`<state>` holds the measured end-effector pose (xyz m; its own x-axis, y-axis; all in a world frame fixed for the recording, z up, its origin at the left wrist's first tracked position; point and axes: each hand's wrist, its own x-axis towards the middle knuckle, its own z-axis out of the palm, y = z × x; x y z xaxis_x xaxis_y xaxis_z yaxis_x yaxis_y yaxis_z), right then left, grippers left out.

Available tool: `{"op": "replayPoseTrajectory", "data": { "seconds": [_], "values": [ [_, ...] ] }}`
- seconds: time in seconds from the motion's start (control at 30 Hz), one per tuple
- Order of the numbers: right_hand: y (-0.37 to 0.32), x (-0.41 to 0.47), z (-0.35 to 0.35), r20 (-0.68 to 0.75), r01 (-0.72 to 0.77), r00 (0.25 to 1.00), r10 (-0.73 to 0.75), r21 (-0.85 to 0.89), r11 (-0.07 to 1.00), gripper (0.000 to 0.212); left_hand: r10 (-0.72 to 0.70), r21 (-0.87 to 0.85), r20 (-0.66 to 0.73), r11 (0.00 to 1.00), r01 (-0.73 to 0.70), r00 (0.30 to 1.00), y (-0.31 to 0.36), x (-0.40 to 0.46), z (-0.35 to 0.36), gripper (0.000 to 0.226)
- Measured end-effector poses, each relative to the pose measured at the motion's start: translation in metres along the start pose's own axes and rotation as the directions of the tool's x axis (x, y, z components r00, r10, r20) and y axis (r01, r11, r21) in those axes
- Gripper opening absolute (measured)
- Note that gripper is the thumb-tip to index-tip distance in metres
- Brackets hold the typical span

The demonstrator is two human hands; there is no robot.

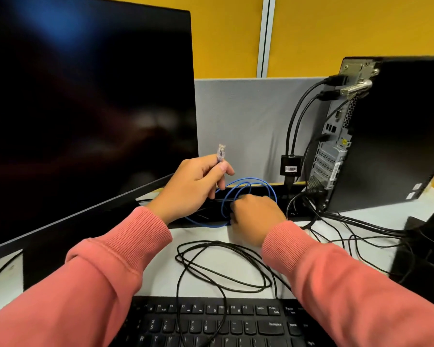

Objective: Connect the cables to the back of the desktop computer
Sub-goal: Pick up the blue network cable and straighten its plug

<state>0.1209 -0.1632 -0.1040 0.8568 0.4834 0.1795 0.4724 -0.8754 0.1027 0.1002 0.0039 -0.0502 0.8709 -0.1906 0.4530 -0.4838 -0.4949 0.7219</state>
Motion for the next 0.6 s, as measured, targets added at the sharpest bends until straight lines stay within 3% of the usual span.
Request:
{"op": "replayPoseTrajectory", "data": {
  "seconds": [0.07,0.17,0.23,0.37,0.47,0.6],
  "values": [
    [-0.004,-0.001,0.005,-0.095,0.167,0.983,-0.158,0.097,0.981,0.026,0.009,-0.015,-0.021,1.0,-0.01,1.0,-0.003,0.004,0.001,0.029],
    [-0.007,-0.002,0.021,0.064,0.298,0.946,-0.317,0.207,0.932,0.04,0.014,-0.037,-0.029,0.999,-0.015,0.999,-0.004,0.006,0.004,0.028],
    [-0.002,-0.001,0.028,0.148,0.253,0.947,-0.285,0.201,0.946,0.042,0.016,-0.042,-0.022,0.999,-0.017,1.0,-0.003,0.006,0.006,0.028],
    [0.001,0.005,0.024,-0.008,0.19,0.982,-0.19,0.083,0.978,0.024,0.016,-0.041,-0.021,0.999,-0.017,1.0,-0.002,0.003,0.006,0.028],
    [-0.002,0.01,0.022,-0.058,0.127,0.99,-0.127,-0.013,0.992,0.022,0.012,-0.039,-0.025,0.999,-0.013,1.0,-0.003,0.002,0.005,0.029],
    [0.007,0.018,0.027,0.012,-0.103,0.995,0.103,-0.009,0.995,0.023,0.001,-0.074,-0.033,0.997,-0.004,0.999,0.0,0.003,0.004,0.029]
  ]
}}
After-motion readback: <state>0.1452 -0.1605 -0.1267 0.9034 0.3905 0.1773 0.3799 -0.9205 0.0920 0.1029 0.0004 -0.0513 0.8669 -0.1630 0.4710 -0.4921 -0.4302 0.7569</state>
